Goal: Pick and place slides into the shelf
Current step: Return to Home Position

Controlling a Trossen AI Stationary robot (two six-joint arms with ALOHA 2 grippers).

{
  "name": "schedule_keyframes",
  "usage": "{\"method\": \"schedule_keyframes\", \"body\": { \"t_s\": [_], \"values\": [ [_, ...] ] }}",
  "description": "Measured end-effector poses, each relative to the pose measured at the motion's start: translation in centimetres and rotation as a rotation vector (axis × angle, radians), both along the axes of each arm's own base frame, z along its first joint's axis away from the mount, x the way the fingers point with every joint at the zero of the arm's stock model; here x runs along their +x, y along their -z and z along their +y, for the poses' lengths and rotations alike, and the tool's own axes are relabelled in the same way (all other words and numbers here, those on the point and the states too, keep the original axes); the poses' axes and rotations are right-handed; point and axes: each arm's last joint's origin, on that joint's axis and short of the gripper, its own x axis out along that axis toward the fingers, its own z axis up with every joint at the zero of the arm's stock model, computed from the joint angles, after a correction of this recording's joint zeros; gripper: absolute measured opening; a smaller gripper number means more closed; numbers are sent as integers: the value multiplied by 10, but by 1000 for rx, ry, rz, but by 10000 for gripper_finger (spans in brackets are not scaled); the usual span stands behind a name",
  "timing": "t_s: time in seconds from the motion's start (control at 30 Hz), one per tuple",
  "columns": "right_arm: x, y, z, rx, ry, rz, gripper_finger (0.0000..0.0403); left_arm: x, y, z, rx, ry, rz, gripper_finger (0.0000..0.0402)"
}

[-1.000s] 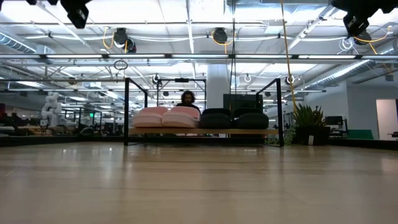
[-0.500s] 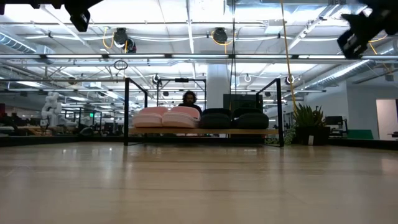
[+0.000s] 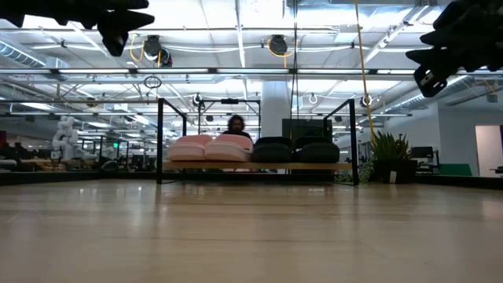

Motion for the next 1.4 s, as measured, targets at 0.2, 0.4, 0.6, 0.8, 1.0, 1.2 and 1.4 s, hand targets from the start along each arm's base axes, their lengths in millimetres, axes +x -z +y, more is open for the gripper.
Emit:
{"method": "schedule_keyframes", "body": {
  "t_s": [0.2, 0.4, 0.6, 0.8, 1.0, 1.2, 1.4],
  "values": [
    [-3, 0, -10, 14, -4, -6, 118, -12, -5, 9, 38, 16, -44, 129],
    [-5, -5, -17, -17, 29, -58, 118, -33, 15, 8, 28, 20, -157, 129],
    [-4, -6, -21, 11, 53, -52, 118, -37, 58, 3, -49, 60, -187, 129],
    [9, 7, -31, 25, 67, -57, 118, -34, 77, 0, -6, 31, -154, 129],
    [21, 26, -37, 20, 28, -96, 118, -32, 98, -1, 39, 14, -95, 129],
    [26, 30, -41, -22, 24, -70, 118, -32, 108, 0, 93, -10, -46, 129],
    [28, 19, -45, -89, 51, -79, 118, -32, 105, 0, 118, -12, -72, 129]
  ]
}}
